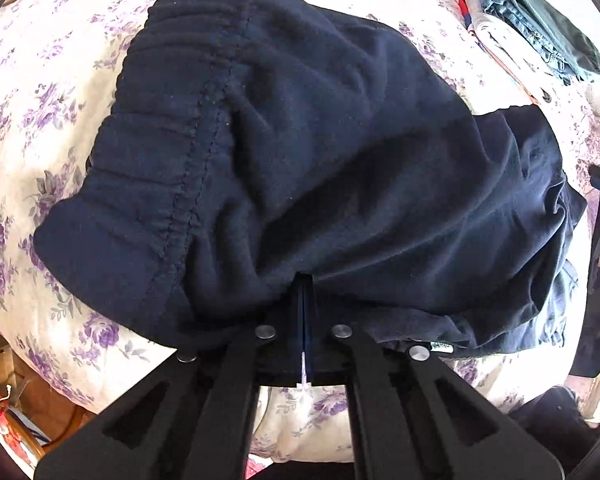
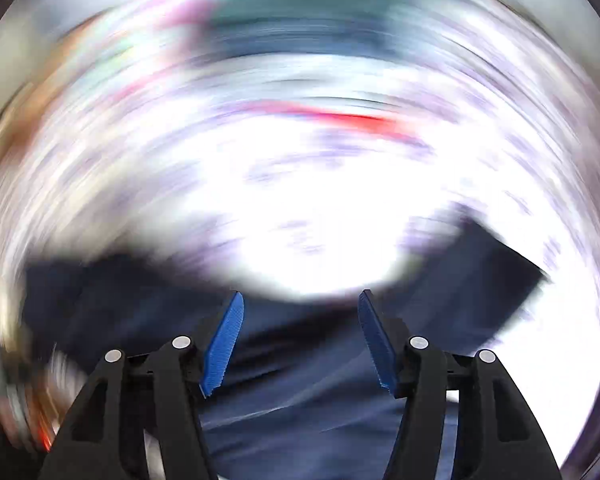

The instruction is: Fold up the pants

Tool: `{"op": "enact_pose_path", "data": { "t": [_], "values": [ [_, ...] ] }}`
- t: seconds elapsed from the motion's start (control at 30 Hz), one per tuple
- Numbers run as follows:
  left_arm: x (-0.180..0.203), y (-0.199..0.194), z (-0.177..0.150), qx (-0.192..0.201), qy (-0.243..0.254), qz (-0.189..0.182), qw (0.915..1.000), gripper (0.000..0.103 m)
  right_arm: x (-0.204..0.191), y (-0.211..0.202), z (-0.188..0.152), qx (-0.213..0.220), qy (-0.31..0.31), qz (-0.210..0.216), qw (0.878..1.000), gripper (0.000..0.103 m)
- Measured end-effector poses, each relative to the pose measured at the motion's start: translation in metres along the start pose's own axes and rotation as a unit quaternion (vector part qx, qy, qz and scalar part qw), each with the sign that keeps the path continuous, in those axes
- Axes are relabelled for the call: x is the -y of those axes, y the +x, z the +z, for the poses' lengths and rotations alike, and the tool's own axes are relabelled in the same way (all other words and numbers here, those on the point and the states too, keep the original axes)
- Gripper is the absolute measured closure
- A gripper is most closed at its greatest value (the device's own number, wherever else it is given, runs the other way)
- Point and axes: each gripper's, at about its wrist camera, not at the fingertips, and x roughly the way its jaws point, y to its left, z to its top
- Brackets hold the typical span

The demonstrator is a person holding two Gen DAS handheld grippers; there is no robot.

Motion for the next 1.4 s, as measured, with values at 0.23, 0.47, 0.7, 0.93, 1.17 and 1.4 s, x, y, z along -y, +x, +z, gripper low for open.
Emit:
{"op": "enact_pose_path", "data": {
  "t": [0.23,0.47,0.7,0.93,1.17,1.4],
  "values": [
    [0.007,0.002,-0.005,0.001,-0.001,0.002,1.0000,0.101,0.089,0.056,0.048,-0.098,0.190,0.005,0.977,0.047],
    [0.010,0.001,-0.006,0.001,-0.001,0.004,1.0000,0.101,0.077,0.108,0.036,-0.156,0.183,-0.072,0.968,0.048],
    [0.006,0.001,-0.002,-0.007,0.002,-0.004,1.0000,0.101,0.087,0.053,-0.007,-0.085,0.197,0.007,0.977,0.093],
    [0.000,0.001,0.006,-0.027,0.012,-0.015,0.9994,0.101,0.139,-0.072,-0.084,0.037,0.213,0.095,0.972,0.095],
    [0.011,0.001,0.016,-0.058,0.064,0.016,0.9961,0.101,0.201,-0.062,-0.249,0.026,0.315,0.092,0.944,0.100],
    [0.030,0.005,0.026,-0.090,0.116,0.059,0.9875,0.101,0.207,0.014,-0.299,0.036,0.377,0.124,0.917,0.100]
  ]
}}
